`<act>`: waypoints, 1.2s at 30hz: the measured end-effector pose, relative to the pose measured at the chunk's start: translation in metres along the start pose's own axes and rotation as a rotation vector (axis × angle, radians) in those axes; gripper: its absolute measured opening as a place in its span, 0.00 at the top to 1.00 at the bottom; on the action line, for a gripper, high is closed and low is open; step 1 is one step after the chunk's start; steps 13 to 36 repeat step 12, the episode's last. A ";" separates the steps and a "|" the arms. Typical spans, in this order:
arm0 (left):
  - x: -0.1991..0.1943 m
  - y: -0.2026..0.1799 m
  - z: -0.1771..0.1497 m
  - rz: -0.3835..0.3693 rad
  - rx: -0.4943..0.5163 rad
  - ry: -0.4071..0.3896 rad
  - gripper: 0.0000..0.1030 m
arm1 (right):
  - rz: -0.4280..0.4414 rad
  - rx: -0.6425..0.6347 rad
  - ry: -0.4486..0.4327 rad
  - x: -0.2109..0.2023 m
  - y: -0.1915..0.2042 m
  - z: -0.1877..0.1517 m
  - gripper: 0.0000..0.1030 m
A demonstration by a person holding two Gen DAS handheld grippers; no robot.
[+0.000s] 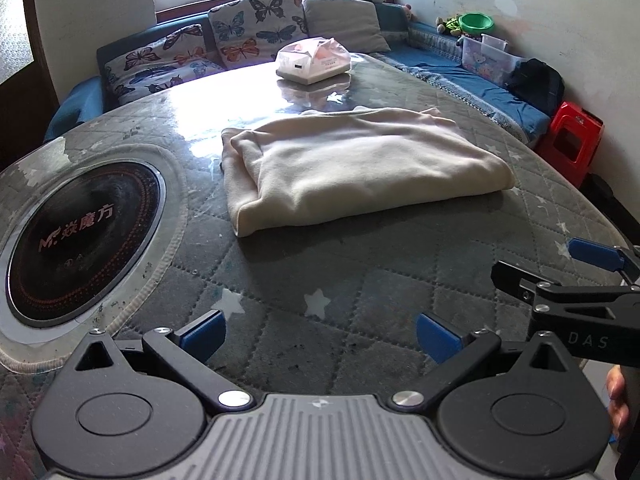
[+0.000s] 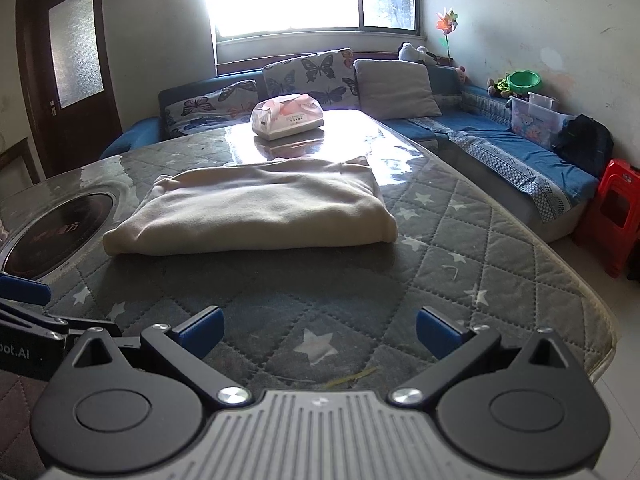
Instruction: Fold clothes
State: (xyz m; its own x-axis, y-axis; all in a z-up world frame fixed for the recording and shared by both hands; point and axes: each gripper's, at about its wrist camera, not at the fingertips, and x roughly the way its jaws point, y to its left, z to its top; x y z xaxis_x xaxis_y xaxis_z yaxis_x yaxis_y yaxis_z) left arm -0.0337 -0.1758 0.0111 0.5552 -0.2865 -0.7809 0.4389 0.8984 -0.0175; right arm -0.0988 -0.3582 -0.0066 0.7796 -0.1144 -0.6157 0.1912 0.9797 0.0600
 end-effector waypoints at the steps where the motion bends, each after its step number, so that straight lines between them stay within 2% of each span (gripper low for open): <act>1: 0.000 -0.001 0.000 -0.001 0.002 0.000 0.00 | 0.001 0.001 -0.001 0.000 0.000 0.000 0.00; 36: -0.002 -0.003 0.000 -0.007 0.007 0.000 0.00 | 0.008 -0.001 -0.006 -0.003 0.002 0.000 0.00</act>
